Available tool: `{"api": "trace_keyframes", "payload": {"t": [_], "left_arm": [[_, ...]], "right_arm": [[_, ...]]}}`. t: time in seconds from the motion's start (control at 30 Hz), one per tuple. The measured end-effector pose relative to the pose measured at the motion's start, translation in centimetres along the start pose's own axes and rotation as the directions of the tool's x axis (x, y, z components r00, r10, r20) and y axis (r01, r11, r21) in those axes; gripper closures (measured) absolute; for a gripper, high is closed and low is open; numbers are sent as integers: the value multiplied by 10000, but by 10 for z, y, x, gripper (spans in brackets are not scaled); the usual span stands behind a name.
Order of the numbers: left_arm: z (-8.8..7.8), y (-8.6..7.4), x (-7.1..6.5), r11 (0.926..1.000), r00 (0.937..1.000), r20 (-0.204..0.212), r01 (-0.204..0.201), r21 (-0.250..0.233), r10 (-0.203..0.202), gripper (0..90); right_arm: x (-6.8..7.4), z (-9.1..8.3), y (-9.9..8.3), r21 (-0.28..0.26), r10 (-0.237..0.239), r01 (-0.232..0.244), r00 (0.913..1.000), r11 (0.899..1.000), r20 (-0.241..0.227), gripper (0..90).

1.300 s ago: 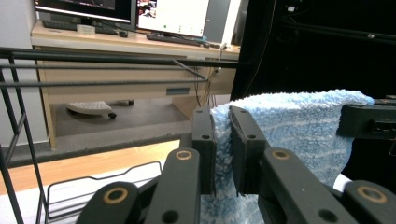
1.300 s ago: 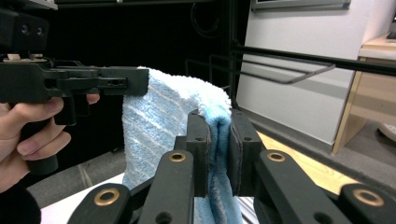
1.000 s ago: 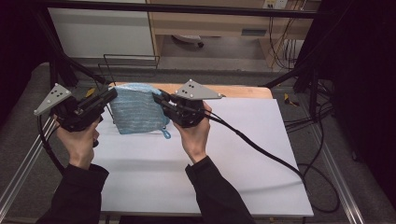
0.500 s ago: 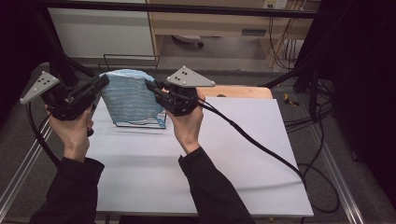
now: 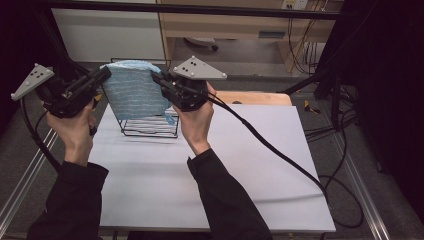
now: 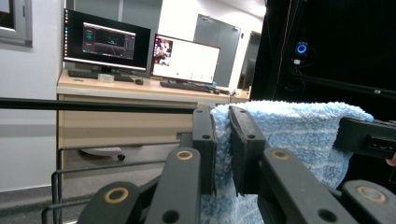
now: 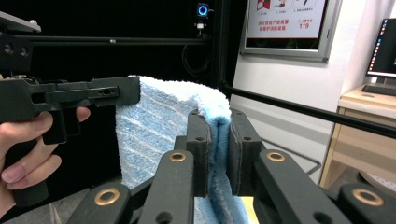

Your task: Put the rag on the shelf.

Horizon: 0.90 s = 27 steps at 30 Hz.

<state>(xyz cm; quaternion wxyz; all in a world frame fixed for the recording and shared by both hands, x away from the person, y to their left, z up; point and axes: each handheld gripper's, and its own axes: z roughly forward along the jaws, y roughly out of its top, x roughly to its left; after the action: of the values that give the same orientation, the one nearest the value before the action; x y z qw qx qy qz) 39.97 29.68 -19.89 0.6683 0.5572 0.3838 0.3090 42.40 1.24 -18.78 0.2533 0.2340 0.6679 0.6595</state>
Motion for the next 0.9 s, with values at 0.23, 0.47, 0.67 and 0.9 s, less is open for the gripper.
{"api": "trace_keyframes", "payload": {"t": [0.23,0.47,0.67,0.9], "left_arm": [[4,12,3,9996,10000,-40,-37,-283,36,812],[10,22,9,9992,9999,-171,13,-402,-20,812],[16,30,15,9987,9995,-252,168,-488,-180,812],[23,36,23,9982,9989,-389,247,-537,-268,812]], "right_arm": [[-1,7,15,-190,-141,143,9999,9997,79,815],[-3,16,25,-259,-258,262,9995,9993,157,816],[-5,26,32,-257,-404,410,9989,9988,239,816],[-9,38,38,-265,-439,448,9985,9986,337,816]]}}
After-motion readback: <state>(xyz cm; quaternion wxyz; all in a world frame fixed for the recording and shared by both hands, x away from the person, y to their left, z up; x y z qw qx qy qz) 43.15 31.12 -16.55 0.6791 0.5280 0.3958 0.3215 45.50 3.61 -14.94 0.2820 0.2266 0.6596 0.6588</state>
